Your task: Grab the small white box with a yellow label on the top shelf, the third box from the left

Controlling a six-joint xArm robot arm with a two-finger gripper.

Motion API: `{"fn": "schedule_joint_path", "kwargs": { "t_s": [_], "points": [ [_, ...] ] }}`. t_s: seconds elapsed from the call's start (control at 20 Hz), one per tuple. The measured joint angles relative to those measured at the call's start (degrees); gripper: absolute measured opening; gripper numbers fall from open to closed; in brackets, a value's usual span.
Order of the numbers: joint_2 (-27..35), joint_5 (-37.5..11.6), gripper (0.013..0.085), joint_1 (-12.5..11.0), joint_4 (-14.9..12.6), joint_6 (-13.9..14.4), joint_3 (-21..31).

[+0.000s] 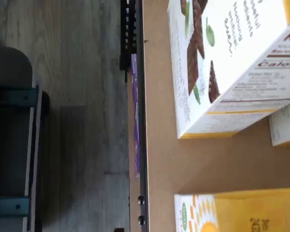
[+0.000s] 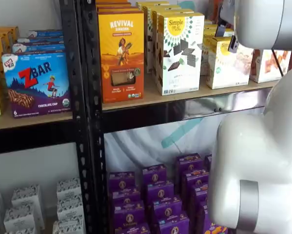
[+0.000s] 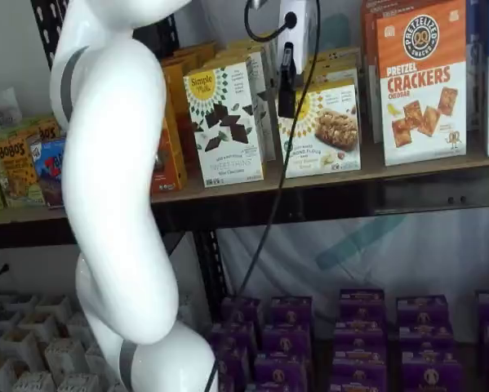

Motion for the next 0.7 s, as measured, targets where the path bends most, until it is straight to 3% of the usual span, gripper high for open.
{"fn": "schedule_joint_path", "kwargs": {
  "t_s": [0.7],
  "points": [
    [-1.13,-3.53,0.0850,1.32,-2.09,0.32,2.50]
  ]
}}
